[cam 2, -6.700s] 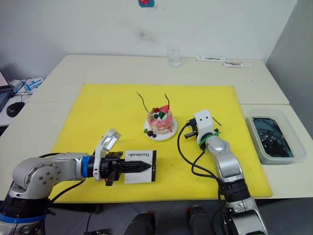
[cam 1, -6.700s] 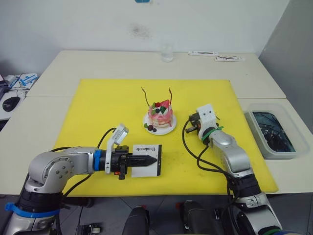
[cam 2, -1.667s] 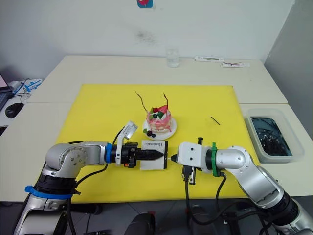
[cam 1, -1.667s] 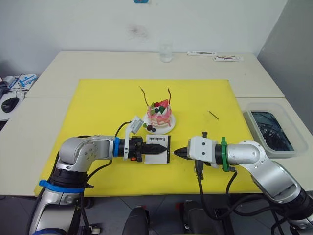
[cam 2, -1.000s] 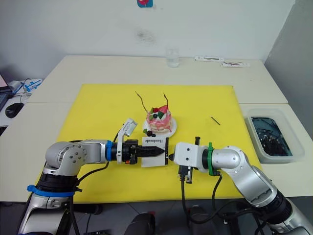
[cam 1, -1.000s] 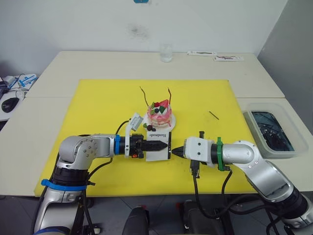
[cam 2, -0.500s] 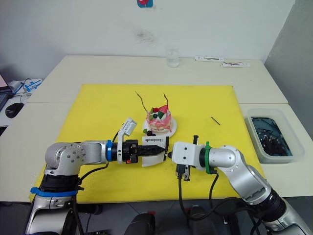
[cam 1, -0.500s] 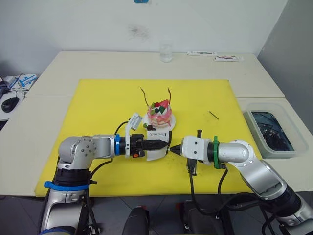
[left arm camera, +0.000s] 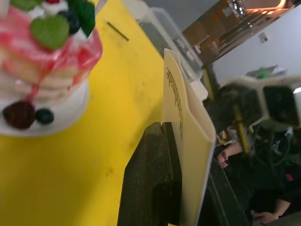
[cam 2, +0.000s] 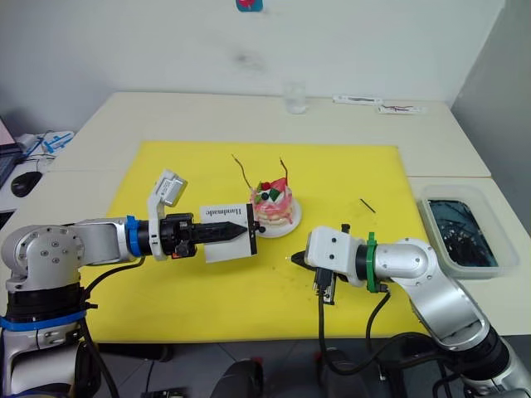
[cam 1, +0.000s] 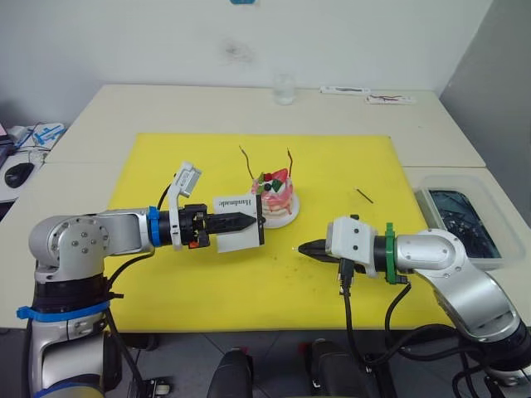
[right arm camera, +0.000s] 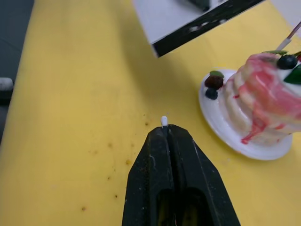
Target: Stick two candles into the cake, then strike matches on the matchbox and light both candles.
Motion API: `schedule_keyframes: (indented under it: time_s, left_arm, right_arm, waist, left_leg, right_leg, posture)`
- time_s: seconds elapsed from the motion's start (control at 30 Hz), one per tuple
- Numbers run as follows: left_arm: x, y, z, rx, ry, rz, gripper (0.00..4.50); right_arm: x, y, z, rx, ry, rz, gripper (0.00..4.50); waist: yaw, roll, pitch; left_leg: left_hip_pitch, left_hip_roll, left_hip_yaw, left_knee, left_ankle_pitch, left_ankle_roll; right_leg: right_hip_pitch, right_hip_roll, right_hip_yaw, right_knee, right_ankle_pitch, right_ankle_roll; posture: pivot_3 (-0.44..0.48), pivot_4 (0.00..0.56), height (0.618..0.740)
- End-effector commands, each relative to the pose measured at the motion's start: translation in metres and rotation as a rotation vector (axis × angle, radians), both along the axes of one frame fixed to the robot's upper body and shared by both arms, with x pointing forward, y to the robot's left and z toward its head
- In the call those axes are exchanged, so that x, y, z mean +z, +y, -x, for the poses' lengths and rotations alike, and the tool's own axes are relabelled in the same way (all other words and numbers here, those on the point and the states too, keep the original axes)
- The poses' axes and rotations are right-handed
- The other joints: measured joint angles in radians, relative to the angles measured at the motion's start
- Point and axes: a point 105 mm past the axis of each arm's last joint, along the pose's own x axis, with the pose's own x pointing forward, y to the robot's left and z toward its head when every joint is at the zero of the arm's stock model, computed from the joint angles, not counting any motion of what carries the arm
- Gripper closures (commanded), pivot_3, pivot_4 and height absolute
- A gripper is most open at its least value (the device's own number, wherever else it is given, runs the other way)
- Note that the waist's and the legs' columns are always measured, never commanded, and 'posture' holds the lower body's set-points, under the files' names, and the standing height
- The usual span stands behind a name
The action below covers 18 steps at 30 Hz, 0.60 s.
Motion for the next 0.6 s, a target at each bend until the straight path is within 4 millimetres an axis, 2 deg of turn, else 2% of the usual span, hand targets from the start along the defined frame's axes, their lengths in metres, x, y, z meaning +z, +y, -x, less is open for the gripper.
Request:
schedule_keyframes:
  time_s: [0.03,0.23,0.4,0.6]
  left_arm:
    - [0.0,-0.003,0.007,-0.023,-0.024,0.011,4.5]
    - [-0.011,-0.006,0.01,-0.026,0.003,0.02,4.5]
    - [-0.032,-0.004,0.014,0.0,0.044,-0.004,4.5]
    - [-0.042,-0.007,0.019,-0.007,0.054,-0.008,4.5]
  right_arm:
    - [0.022,-0.002,-0.001,-0.016,-0.041,-0.054,4.46]
    - [0.03,-0.002,-0.005,-0.032,-0.041,-0.081,4.46]
    - [0.059,0.009,-0.021,-0.059,-0.117,-0.17,4.46]
    - [0.079,0.03,-0.039,-0.07,-0.19,-0.209,4.46]
  waist:
    - [0.0,0.0,0.0]
    - [-0.001,0.0,0.0]
    - [-0.009,0.0,0.0]
    - [-0.007,0.0,0.0]
  left_leg:
    - [0.0,0.0,0.0,0.0,0.0,0.0]
    - [0.0,0.0,0.0,0.0,0.0,0.0]
    - [0.0,0.0,0.001,-0.001,0.0,0.0]
    - [0.0,0.0,0.0,-0.001,0.0,0.0]
  right_leg:
    - [0.0,0.0,0.0,0.0,-0.001,-0.001]
    - [0.0,0.0,0.0,0.0,-0.002,-0.005]
    - [-0.001,0.0,0.001,0.0,0.0,0.0]
    - [-0.001,0.0,0.0,0.0,0.0,-0.001]
  posture:
    - [0.0,0.15,0.74]
    - [0.0,0.15,0.74]
    - [0.0,0.15,0.74]
    - [0.0,0.15,0.74]
